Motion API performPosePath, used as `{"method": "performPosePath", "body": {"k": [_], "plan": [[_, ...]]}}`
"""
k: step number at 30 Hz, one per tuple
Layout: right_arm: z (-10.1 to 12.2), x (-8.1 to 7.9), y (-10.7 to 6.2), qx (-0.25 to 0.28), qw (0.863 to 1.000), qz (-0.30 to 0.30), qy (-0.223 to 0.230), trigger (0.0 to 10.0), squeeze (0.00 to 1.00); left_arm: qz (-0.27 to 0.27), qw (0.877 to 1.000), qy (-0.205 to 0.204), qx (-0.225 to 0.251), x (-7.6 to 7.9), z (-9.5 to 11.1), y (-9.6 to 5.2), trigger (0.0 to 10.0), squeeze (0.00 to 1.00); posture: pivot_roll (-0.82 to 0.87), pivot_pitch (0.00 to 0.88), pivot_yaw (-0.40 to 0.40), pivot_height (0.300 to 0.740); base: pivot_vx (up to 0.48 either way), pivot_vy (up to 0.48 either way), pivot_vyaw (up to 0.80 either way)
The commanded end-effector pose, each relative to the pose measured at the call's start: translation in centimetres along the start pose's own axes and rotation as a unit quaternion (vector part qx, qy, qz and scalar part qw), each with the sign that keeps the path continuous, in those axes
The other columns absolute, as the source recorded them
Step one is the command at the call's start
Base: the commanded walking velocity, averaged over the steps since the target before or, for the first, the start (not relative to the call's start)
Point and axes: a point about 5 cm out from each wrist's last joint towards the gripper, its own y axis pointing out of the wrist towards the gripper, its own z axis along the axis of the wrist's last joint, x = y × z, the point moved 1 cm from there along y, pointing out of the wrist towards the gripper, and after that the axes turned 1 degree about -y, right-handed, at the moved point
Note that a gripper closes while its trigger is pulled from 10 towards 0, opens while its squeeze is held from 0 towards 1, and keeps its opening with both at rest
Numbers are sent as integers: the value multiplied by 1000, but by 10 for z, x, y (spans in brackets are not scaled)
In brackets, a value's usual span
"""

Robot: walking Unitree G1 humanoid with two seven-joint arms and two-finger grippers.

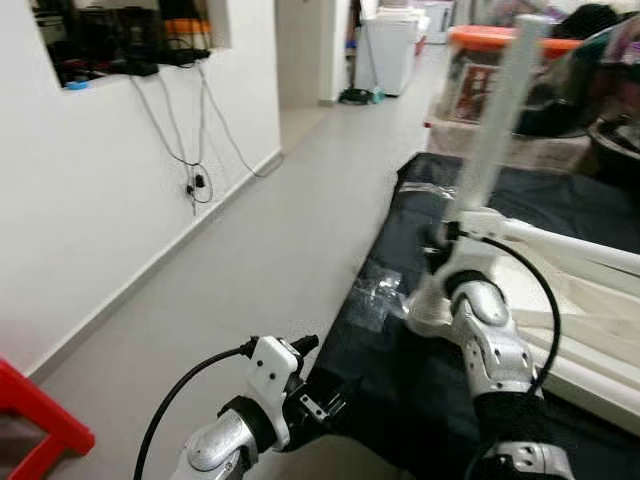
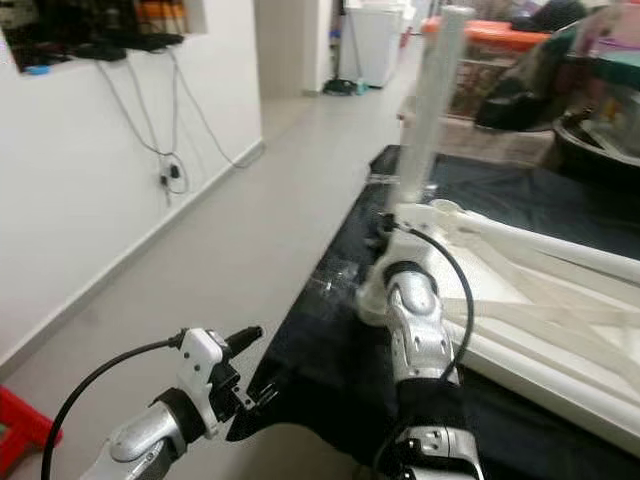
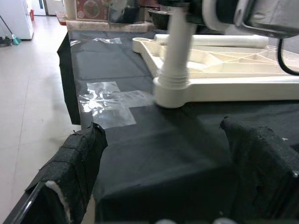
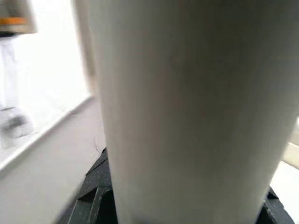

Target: Building children table

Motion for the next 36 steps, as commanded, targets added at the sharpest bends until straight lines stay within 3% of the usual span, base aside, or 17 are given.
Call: {"method": "performPosePath", "body": {"k": [1, 7, 8, 9, 14, 15, 16, 17, 19, 21, 25, 26, 27, 28, 31, 33, 36], "plan": [[-19, 17, -16, -40, 994, -104, -1, 0, 0, -2, 1000, 3, -8, 0, -3, 0, 10000, 0, -2, 10, -37, 740, 0, 0, 0], [-33, -7, -29, -75, 988, -120, 54, 0, 0, -2, 1000, 5, -7, 2, -4, 0, 10000, 0, -4, 5, -38, 740, 0, 0, 0], [-30, -16, -26, -63, 992, -85, 61, 10000, 0, -3, 1000, 5, -8, 2, -5, 1, 10000, 0, -9, 0, -40, 740, 0, 0, 0], [-27, -22, -24, -54, 995, -61, 65, 10000, 1000, -3, 1000, 5, -8, 3, -5, 1, 10000, 0, -9, 0, -40, 740, 0, 0, 0], [-19, -31, -18, -22, 996, 17, 83, 10000, 1000, -4, 1000, 3, -7, 3, -5, 2, 10000, 0, -19, 0, -45, 740, 0, 0, 0], [-15, -28, -13, -12, 994, 51, 97, 10000, 384, -4, 1000, 2, -6, 4, -5, 2, 10000, 0, -19, 0, -45, 740, 0, 0, 0], [-15, -28, -13, -12, 994, 51, 97, 10000, 384, -4, 1000, 2, -6, 4, -5, 2, 10000, 0, -19, 0, -45, 740, 0, 0, 0], [-8, -26, -6, -5, 985, 112, 131, 10000, 0, -5, 1000, 1, -6, 4, -6, 3, 10000, 0, -21, 0, -46, 740, 0, 0, 0], [-5, -26, -6, -5, 980, 135, 148, 10000, 0, -5, 1000, 2, -6, 4, -6, 3, 10000, 0, -21, 0, -46, 740, 0, 0, 0], [6, -32, -9, -12, 943, 301, 139, 10000, 0, -5, 1000, 1, -5, 4, -6, 3, 10000, 0, -26, 0, -45, 740, 0, 0, 0], [8, -32, -12, -18, 925, 359, 125, 10000, 0, -6, 1000, 1, -5, 4, -6, 4, 10000, 0, -26, 0, -45, 740, 0, 0, 0], [9, -31, -17, -25, 898, 426, 103, 10000, 0, -6, 1000, 0, -5, 4, -6, 4, 10000, 0, -28, 0, -44, 740, 0, 0, 0], [9, -31, -17, -25, 898, 426, 103, 10000, 0, -6, 1000, 0, -5, 4, -6, 4, 10000, 0, -28, 0, -44, 740, 0, 0, 0], [7, -30, -19, -37, 867, 492, 75, 10000, 0, -5, 1000, 1, -5, 3, -5, 4, 10000, 0, -25, 0, -45, 740, 0, 0, 0], [7, -30, -19, -37, 867, 492, 75, 10000, 0, -5, 1000, 1, -5, 3, -5, 4, 10000, 0, -25, 0, -45, 740, 0, 0, 0], [5, -32, -24, -63, 802, 592, 41, 10000, 0, -2, 1000, 2, -3, 2, -5, 4, 10000, 0, -17, 0, -48, 740, 0, 0, 0], [5, -37, -24, -71, 780, 620, 37, 10000, 0, -1, 1000, 2, -3, 2, -5, 4, 10000, 0, -12, 0, -50, 740, 0, 0, 0]]}}
